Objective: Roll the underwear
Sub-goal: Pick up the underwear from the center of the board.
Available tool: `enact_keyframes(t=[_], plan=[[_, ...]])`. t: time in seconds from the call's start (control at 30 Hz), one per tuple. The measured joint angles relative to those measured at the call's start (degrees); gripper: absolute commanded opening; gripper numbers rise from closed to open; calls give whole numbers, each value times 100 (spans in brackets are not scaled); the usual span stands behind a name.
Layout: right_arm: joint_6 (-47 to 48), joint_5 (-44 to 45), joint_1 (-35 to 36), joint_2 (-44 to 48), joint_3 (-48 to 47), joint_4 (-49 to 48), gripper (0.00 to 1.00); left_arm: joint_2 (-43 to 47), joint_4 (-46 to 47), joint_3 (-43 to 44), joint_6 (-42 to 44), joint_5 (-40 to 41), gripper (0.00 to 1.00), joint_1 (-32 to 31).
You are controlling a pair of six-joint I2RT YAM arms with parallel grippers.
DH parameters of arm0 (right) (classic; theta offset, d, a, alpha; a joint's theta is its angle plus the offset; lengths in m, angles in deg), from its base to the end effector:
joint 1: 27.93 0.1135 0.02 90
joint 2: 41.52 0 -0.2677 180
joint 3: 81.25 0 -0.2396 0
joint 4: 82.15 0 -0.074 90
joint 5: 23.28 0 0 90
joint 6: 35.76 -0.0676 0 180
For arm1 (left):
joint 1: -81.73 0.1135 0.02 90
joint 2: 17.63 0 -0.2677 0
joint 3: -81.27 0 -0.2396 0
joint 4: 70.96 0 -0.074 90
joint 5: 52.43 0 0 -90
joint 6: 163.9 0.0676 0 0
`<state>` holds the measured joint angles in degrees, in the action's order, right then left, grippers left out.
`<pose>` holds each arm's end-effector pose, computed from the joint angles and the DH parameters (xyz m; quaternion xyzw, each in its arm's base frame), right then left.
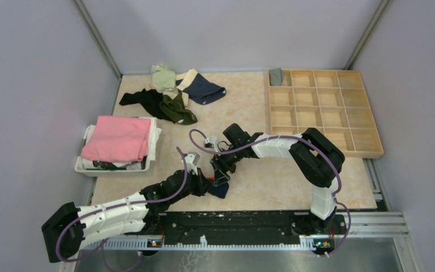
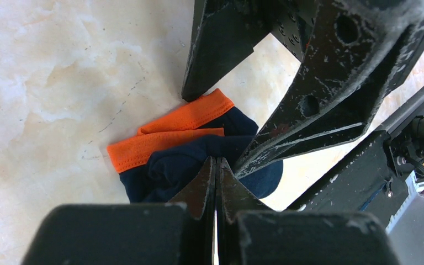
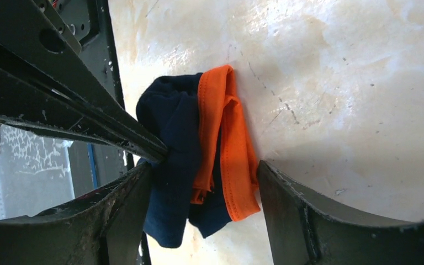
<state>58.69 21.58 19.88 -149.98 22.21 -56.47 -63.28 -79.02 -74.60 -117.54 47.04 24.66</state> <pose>0.2152 0.3088 0.1380 -0.4867 0.7490 0.4377 0.1032 0.1062 -0.1434 0.1476 0.0595 0.8602 -0.3406 0.3749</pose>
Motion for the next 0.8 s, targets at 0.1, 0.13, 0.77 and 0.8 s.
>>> enact_keyframes(t=[0.1, 0.13, 0.77, 0.8], plan=[[2, -55, 0, -13, 0, 68, 64, 0, 0, 0, 0, -2, 0, 0], [2, -72, 0, -24, 2, 72, 63, 0, 0, 0, 0, -2, 0, 0], [-151, -404, 0, -208, 55, 85, 22, -63, 4, 0, 0, -42, 0, -2], [-157, -407, 0, -208, 57, 79, 18, -63, 2, 0, 0, -35, 0, -2]])
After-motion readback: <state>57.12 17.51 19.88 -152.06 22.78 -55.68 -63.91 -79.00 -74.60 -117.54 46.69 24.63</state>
